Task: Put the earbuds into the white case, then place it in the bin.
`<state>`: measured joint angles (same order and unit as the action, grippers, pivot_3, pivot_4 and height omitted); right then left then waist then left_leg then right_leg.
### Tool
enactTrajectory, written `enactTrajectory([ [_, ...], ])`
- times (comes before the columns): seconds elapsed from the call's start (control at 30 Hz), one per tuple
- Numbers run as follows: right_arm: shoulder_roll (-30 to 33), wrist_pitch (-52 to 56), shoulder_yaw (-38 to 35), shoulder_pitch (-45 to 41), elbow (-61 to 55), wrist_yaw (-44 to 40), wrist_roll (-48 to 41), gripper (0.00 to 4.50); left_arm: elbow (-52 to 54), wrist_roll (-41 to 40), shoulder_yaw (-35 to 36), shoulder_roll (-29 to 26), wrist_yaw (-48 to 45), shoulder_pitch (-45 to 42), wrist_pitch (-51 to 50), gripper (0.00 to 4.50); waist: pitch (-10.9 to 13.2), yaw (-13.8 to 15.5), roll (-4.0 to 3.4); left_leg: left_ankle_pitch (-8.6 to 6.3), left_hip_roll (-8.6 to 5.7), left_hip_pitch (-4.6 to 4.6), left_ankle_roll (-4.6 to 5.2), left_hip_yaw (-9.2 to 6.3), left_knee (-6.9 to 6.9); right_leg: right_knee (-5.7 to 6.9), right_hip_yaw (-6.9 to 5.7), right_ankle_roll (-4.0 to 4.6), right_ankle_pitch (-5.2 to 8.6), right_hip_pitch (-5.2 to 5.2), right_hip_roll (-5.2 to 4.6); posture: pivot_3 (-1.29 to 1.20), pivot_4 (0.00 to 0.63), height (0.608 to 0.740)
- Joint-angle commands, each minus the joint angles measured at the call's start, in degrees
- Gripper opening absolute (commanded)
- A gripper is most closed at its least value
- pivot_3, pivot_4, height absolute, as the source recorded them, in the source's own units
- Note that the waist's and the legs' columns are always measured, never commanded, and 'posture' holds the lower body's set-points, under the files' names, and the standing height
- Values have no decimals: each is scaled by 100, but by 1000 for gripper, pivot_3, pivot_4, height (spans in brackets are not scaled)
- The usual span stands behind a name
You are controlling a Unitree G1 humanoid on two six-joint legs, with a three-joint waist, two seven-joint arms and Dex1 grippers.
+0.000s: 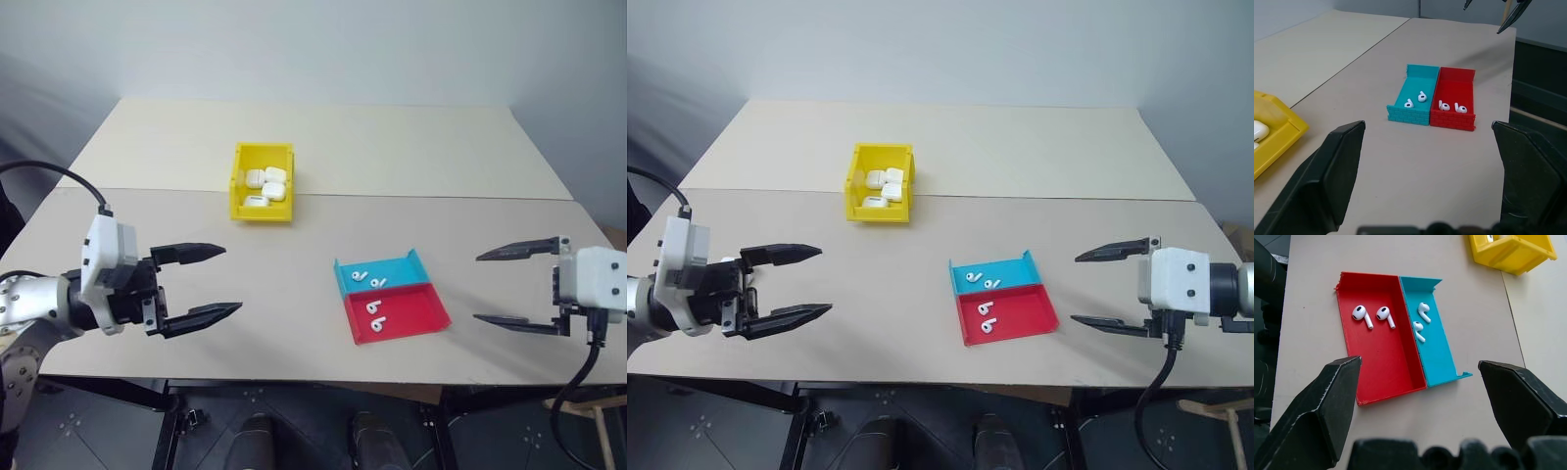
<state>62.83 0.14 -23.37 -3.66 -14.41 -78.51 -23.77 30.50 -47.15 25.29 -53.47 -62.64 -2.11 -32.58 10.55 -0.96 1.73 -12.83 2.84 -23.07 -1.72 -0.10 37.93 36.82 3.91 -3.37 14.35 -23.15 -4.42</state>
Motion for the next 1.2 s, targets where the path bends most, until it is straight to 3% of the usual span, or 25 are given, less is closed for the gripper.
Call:
enactTrajectory([
  [0.03, 7, -156, -229, -50, -34, 78, -65, 4446, 61, 85, 57, -115, -57, 39, 118, 4500, 0, -1, 0, 0, 0, 0, 0, 0, 0, 0, 0, 0, 0, 0, 0, 0, 150, 740],
  [0.17, 149, 244, -234, 11, -79, 95, -174, 4446, 207, 136, 183, -51, 123, 143, 110, 4500, 0, -3, 0, 0, 0, 1, 0, 0, 0, 0, 0, 0, 0, 0, 0, 0, 150, 740],
  [0.33, -18, -78, -280, 18, 41, 217, -28, 4446, 495, 29, 345, -23, 557, 249, -97, 4500, 0, 1, 0, 0, 0, -1, 0, 0, 0, 0, 0, 0, 0, 0, 0, 0, 150, 740],
  [0.6, 425, 667, 97, -403, 220, -240, -473, 4446, 1907, 62, 851, 376, 2508, 867, -810, 4500, -3, -10, 5, -2, 5, 3, 3, 0, -1, 0, 3, 1, 0, 1, 3, 0, 150, 740],
  [0.73, 539, 881, 209, -455, 265, -111, -289, 4446, 1914, 448, 412, -535, 3573, 543, -2441, 4500, -3, 23, 6, -1, 1, 19, 2, 1, 0, 10, 5, 1, 0, 11, 1, 0, 150, 740],
  [0.83, 676, 1056, 350, -508, 294, -136, -197, 4446, 1296, 277, -95, -752, 4545, -923, -4660, 4500, -3, 46, 6, -1, -3, 33, 2, 0, 0, 12, 4, -9, 7, 23, 0, 0, 150, 740],
  [0.9, 794, 1333, 482, -559, 247, -108, -183, 4446, 686, 273, -335, -965, 4636, -1839, -5685, 4500, -4, 21, 13, -1, -2, 33, 2, -2, 0, 5, 3, -12, 8, 27, 3, 0, 150, 740],
  [1.2, 878, 1911, 708, -491, 91, 192, 4, 4446, -1580, 303, -1382, -2525, 3873, -2794, -5992, 4500, 0, -145, 18, -2, -2, -5, 2, -2, -13, 19, 4, 5, 12, -26, 3, 0, 150, 740],
])
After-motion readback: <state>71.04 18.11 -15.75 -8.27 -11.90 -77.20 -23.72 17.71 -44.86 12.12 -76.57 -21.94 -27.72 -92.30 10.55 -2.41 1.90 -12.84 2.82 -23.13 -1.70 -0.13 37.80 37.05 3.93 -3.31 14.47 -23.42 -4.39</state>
